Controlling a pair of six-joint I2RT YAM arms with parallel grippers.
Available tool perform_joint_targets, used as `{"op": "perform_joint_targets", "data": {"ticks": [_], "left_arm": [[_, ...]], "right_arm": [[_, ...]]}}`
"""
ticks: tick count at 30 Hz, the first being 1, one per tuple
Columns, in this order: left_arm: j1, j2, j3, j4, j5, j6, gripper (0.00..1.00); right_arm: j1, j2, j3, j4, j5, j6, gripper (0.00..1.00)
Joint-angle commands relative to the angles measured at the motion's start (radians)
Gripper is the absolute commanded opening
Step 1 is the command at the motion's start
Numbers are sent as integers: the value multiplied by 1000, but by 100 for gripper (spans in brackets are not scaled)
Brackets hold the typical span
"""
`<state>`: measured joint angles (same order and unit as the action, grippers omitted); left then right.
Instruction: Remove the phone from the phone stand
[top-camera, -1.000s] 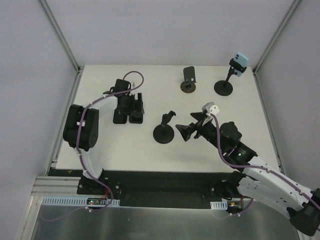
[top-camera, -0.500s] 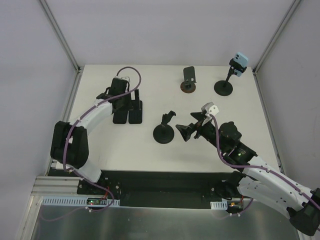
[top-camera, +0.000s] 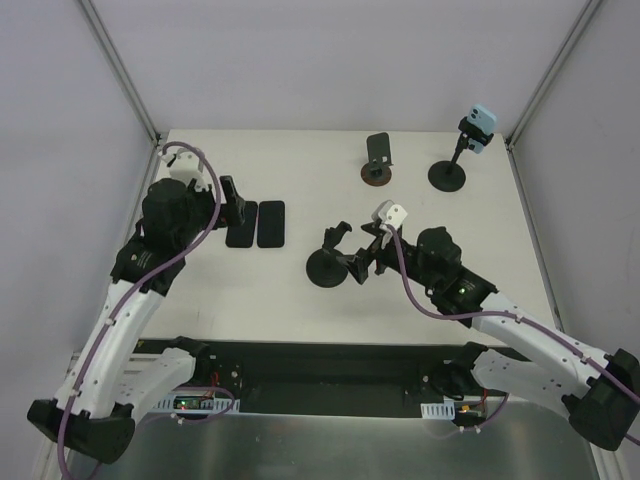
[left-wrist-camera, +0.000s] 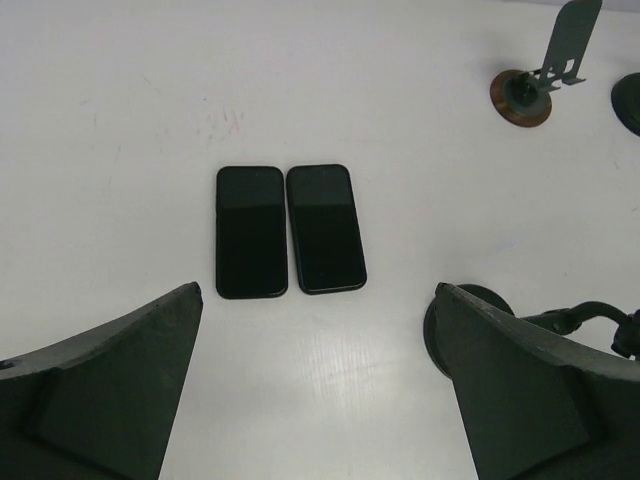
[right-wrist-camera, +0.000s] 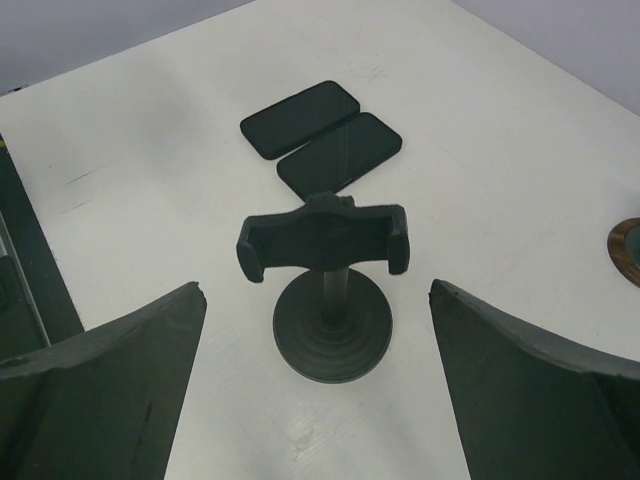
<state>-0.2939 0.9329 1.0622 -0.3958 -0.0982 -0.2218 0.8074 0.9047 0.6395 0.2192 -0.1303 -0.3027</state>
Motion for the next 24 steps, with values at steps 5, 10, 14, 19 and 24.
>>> {"op": "perform_joint_targets", "data": {"ticks": [5,10,14,19,24], "left_arm": [[1,-186,-143,-35,-122,128,99],[1,-253,-199,-37,-146,145,99],[4,-290,-223,-37,-162,157,99],[13,-319,-226,-35,-164,156,99],[22,-324,-237,-37,-167,157,99]], "right_arm": [[21,100,144,-27,-42,-58,96],[21,109,70,24,72,-38,96],[21,134,-61,202,54,-7,96],[21,270,-139,484,47,60,99],[26,466,-129,718,92,119,84]]}}
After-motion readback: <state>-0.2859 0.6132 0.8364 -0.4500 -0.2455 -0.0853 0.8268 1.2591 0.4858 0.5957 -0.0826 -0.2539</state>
